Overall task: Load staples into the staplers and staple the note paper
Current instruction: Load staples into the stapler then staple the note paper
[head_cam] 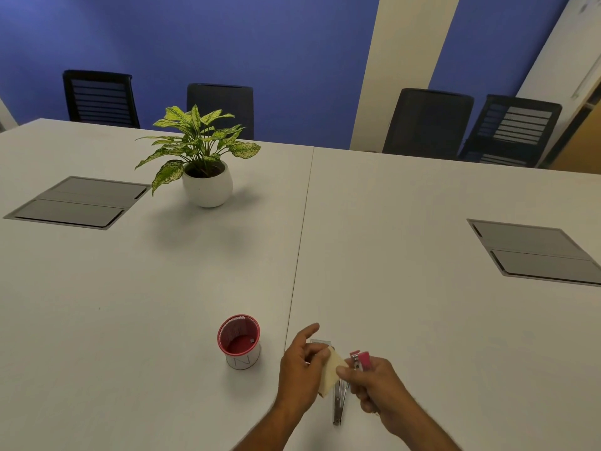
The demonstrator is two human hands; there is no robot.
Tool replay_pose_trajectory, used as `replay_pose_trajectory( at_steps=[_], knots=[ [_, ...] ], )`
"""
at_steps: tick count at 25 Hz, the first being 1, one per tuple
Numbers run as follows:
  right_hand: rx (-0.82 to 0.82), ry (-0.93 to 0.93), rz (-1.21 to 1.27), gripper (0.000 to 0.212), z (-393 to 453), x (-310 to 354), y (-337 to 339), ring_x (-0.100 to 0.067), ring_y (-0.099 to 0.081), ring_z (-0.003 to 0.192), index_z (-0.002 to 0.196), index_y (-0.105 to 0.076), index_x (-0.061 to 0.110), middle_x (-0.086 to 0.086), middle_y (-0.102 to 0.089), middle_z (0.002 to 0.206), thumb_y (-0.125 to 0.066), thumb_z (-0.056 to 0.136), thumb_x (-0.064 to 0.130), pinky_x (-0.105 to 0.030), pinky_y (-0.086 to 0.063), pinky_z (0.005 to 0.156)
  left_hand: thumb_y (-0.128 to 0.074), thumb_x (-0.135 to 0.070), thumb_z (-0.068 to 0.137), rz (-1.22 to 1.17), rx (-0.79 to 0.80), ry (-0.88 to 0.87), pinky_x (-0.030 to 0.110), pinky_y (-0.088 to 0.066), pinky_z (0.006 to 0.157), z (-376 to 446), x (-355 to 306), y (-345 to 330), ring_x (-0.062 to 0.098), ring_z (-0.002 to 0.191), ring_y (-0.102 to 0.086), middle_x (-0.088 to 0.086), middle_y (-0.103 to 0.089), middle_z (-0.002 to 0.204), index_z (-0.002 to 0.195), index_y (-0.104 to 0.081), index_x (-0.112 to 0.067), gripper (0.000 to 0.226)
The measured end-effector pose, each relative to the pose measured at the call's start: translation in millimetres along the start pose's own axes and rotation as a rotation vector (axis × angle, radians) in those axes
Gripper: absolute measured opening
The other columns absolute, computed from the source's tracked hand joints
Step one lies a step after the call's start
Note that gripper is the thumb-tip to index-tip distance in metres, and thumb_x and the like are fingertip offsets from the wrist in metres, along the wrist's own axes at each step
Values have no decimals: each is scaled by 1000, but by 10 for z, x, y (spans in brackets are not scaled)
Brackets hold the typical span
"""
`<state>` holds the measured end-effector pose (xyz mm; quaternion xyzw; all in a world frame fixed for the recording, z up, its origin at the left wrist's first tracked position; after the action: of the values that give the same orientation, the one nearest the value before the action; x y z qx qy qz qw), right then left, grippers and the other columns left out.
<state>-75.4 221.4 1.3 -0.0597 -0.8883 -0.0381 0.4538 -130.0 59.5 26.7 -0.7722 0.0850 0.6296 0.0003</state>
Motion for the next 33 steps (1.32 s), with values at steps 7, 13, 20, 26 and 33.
replay_pose_trajectory(
  at_steps=[7, 13, 20, 26, 33],
  knots=[
    [-61, 42, 134, 15, 44, 39, 25, -14, -41, 44, 96, -66, -4, -17, -70, 68, -72, 85, 5, -21, -32, 38, -75, -8, 83, -173, 39, 96, 30, -60, 70, -76, 79, -12, 25, 94, -69, 8, -70, 104, 129, -53, -29, 55],
    [103, 57, 273, 35, 6, 87, -55, -14, -43, 46, 97, -71, 2, -16, -68, 73, -74, 81, 33, -22, -32, 39, -79, 5, 72, -225, 0, 87, 27, -59, 62, -103, 8, 14, 30, 95, -71, 9, -66, 112, 98, -48, -19, 47],
    [310, -22, 388, 60, -69, 28, -187, -21, -47, 51, 104, -71, 4, -24, -66, 85, -50, 90, 58, -24, -38, 40, -82, 0, 75, -255, -68, 64, 30, -63, 71, -61, 1, 68, 29, 92, -70, 8, -72, 106, 100, -77, -17, 31],
    [220, 78, 228, 55, -67, 95, -190, -19, -49, 53, 106, -66, 0, -22, -69, 89, -66, 81, 49, -24, -39, 42, -77, 2, 77, -122, -6, 20, 34, -63, 82, -102, -66, -11, 22, 94, -67, 7, -72, 109, 108, -75, -17, 37],
    [151, 78, 225, 49, -39, 67, -168, -17, -50, 52, 96, -70, 2, -12, -67, 76, -76, 74, 45, -25, -40, 41, -75, 5, 77, -61, 64, 8, 37, -63, 82, -136, -101, -94, 25, 93, -69, 5, -73, 106, 104, -76, -20, 37]
  ],
)
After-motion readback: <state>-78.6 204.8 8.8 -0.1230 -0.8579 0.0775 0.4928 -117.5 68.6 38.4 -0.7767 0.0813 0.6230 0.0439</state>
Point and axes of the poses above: each hand's wrist, its own z-axis towards the middle knuckle, its own y-axis out of the back of the hand, x = y × z, the point moved 10 cm from there along z, towards the middle knuckle
